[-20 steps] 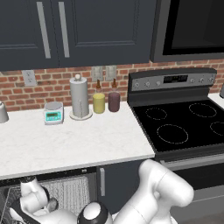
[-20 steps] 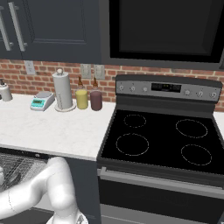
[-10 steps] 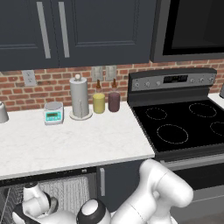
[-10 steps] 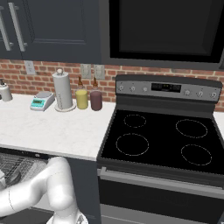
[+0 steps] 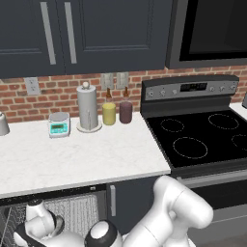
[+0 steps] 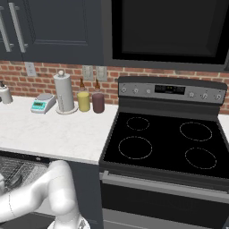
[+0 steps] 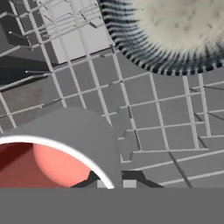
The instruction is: Pick up the cup and bowl from the counter, place them in the dishwasher, and close the dishwasher door.
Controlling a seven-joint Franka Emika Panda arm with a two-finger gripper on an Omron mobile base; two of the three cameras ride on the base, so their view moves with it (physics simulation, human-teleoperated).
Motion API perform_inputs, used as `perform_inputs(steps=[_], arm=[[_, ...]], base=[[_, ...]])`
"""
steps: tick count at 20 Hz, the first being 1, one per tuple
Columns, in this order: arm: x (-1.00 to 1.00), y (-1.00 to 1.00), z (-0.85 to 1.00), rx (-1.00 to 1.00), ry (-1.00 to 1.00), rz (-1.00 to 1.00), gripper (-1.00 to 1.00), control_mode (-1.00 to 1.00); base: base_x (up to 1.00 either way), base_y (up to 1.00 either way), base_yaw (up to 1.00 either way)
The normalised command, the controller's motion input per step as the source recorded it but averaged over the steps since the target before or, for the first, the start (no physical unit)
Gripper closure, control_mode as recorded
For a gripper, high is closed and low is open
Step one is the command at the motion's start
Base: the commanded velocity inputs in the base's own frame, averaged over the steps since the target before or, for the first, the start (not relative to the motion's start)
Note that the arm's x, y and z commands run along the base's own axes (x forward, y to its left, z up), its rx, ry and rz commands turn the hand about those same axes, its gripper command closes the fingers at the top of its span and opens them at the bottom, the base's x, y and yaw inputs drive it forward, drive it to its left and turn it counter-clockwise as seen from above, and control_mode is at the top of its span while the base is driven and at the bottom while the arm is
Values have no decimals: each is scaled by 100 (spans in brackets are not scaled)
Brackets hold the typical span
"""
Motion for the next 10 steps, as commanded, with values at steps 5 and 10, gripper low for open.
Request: perform_inputs(steps=[5, 10], arm=[[-3, 0, 0, -1, 0, -2, 100, -100], [0, 0, 0, 0, 0, 0, -100, -100]], base=[[0, 0, 0], [0, 0, 0]])
